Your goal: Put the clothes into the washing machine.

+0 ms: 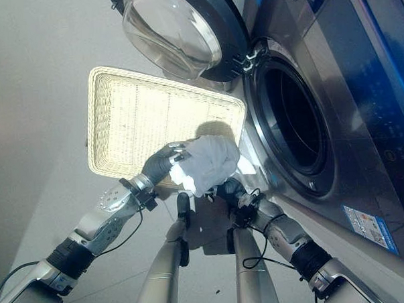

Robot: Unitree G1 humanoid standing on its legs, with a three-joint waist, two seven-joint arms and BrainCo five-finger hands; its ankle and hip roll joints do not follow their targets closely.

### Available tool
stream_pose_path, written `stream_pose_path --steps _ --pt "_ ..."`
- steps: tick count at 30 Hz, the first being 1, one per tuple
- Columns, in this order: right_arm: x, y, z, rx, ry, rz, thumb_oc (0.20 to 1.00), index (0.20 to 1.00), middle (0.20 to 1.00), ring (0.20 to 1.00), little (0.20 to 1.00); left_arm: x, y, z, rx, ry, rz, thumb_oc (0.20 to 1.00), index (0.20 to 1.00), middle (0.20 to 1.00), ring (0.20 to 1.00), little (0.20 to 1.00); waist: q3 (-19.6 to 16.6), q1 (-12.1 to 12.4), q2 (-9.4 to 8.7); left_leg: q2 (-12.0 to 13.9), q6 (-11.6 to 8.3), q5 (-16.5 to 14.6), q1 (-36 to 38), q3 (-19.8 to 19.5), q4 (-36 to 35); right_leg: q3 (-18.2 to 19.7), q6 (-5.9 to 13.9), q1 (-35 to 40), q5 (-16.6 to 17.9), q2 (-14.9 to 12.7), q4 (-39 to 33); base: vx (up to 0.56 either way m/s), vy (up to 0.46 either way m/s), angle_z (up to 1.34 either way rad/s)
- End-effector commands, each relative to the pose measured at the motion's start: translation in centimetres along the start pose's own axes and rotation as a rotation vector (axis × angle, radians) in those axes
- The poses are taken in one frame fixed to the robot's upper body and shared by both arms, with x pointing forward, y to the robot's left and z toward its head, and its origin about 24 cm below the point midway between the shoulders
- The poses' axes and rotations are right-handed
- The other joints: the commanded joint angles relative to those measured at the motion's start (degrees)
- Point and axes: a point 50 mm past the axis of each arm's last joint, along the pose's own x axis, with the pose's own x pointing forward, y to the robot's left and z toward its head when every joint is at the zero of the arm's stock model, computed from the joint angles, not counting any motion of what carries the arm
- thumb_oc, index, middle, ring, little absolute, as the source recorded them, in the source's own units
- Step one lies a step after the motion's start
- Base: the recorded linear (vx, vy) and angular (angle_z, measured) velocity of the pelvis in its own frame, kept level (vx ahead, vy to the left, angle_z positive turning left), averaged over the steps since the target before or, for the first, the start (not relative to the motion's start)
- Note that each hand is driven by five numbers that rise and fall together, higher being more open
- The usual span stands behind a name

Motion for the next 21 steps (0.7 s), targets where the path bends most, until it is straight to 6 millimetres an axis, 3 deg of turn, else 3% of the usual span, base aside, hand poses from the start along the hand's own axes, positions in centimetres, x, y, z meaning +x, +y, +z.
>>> stream_pose_path --steps 1,3,4,9,16,20,21 --pt "0.3 3.9 4.2 0.136 -0.309 0.221 0.2 0.2 0.2 0.2 0.2 -0.9 1.2 -1.6 0.167 0.088 0.193 1.0 1.0 1.0 1.0 1.0 -1.4 -1.9 2.33 -4.7 1.73 -2.4 -3.5 1.2 4.9 -7.2 3.6 2.7 -1.6 -0.9 -2.7 0.07 -0.071 -0.21" --pt "0.3 3.9 4.1 0.127 -0.307 0.208 0.2 0.2 0.2 0.2 0.2 -0.9 1.4 -1.9 0.221 0.109 0.224 1.0 1.0 1.0 1.0 1.0 -1.4 -2.0 2.35 -4.7 1.66 -2.3 -3.8 1.4 5.1 -7.1 3.49 2.5 -1.6 -0.8 -2.6 0.05 -0.054 -0.2" --pt "0.2 3.8 4.1 0.044 -0.294 0.206 0.2 0.2 0.2 0.2 0.2 -1.0 1.8 -1.9 0.257 0.118 0.249 1.0 1.0 1.0 1.0 1.0 -1.4 -2.3 2.32 -4.4 1.52 -2.3 -4.2 1.8 5.2 -7.0 3.39 2.2 -1.7 -0.7 -2.7 0.05 -0.057 -0.19" --pt "0.1 4.1 2.9 -0.023 -0.172 0.289 0.2 0.2 0.2 0.2 0.2 -1.1 2.6 -1.9 0.239 0.106 0.362 1.0 1.0 1.0 1.0 1.0 -1.4 -2.5 2.19 -3.9 1.3 -2.2 -5.0 2.3 6.1 -6.7 2.99 1.7 -2.2 -0.4 -2.1 0.05 -0.071 -0.09" --pt "0.7 4.7 1.1 0.176 -0.103 0.343 0.2 0.2 0.2 0.2 0.2 -1.8 5.1 -2.5 0.201 0.081 0.649 1.0 1.0 1.0 1.0 1.0 -1.4 -2.2 2.14 -3.1 0.59 -2.0 -5.9 2.6 6.8 -7.0 2.56 0.8 -3.5 0.1 -0.1 0.05 -0.074 -0.01" --pt "0.8 4.0 1.3 0.263 -0.169 0.279 0.2 0.2 0.2 0.2 0.2 -2.3 6.0 -2.8 0.17 0.089 0.728 1.0 1.0 1.0 1.0 1.0 -1.4 -2.2 2.44 -3.0 0.32 -2.0 -6.2 2.8 7.1 -6.8 2.41 0.2 -3.8 0.1 0.7 0.03 -0.016 0.01" --pt "0.7 2.4 2.2 0.33 -0.285 0.157 0.2 0.2 0.2 0.2 0.2 -2.9 6.9 -3.3 0.133 0.109 0.782 1.0 1.0 1.0 1.0 1.0 -1.4 -2.3 3.0 -2.7 0.06 -2.0 -6.2 3.1 7.1 -6.6 2.25 -0.2 -4.3 0.2 1.4 0.09 0.005 0.01"
